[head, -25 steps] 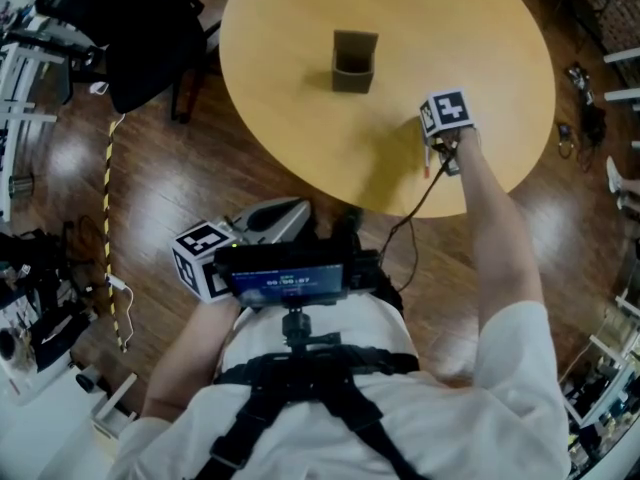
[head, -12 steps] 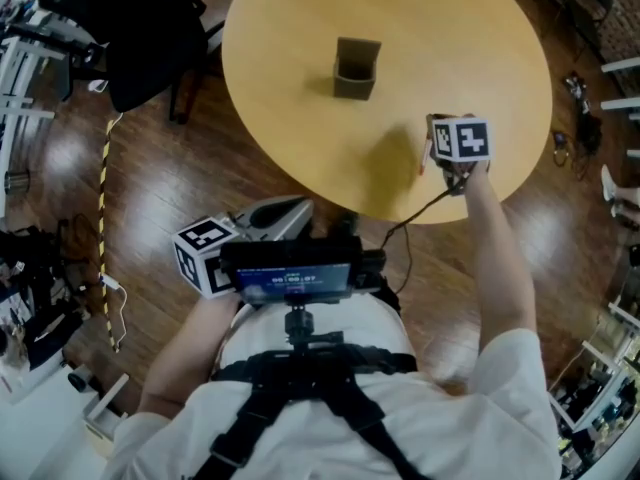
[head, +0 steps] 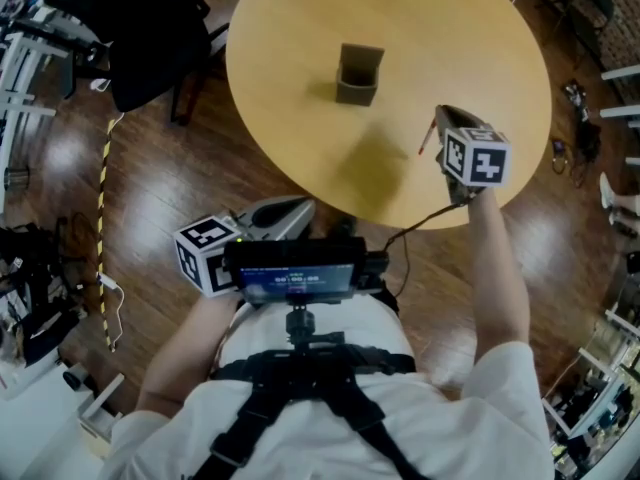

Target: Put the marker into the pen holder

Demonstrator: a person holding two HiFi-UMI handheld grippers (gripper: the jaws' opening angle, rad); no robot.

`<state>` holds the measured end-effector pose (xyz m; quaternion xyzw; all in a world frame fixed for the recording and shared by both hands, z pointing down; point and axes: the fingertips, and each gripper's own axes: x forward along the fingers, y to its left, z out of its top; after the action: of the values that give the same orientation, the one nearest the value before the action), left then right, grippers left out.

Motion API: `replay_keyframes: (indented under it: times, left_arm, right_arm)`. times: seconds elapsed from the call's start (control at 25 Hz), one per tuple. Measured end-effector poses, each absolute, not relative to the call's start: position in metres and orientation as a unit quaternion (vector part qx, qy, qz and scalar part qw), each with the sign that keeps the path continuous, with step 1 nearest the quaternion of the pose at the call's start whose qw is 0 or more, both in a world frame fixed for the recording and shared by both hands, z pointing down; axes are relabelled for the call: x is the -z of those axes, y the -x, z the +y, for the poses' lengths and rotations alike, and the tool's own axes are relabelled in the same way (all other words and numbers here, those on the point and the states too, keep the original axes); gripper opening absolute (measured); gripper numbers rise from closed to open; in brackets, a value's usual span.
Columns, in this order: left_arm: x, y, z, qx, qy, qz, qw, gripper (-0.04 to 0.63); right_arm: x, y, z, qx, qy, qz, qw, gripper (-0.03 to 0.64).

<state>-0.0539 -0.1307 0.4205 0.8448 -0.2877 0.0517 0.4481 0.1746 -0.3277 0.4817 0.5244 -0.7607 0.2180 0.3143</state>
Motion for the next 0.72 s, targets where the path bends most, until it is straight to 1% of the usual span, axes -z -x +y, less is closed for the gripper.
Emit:
replay_keyframes:
  times: [0.44,0.56,0.72]
  left_arm:
    - [-0.411,0.057,-0.130,-0.053,-0.835,-0.309,0.452,-0.003]
    - [-0.412,0.059,-0.131,-0.046,-0.832,-0.319,0.452,-0.003]
    - [-0.415,0.063,-0.129,-0.037,-0.831,-0.326,0.450,-0.004]
  right_arm:
    - [-0.377,-0.092,-0.378,-0.114,-0.510,-0.834,0.178,0.043]
    - [-0.367,-0.071,-0.390,-0.101,-0.501,-0.845,0.160,0.043]
    - [-0.372,-0.052,-0.395,-0.099,-0.494,-0.850,0.156,0.041]
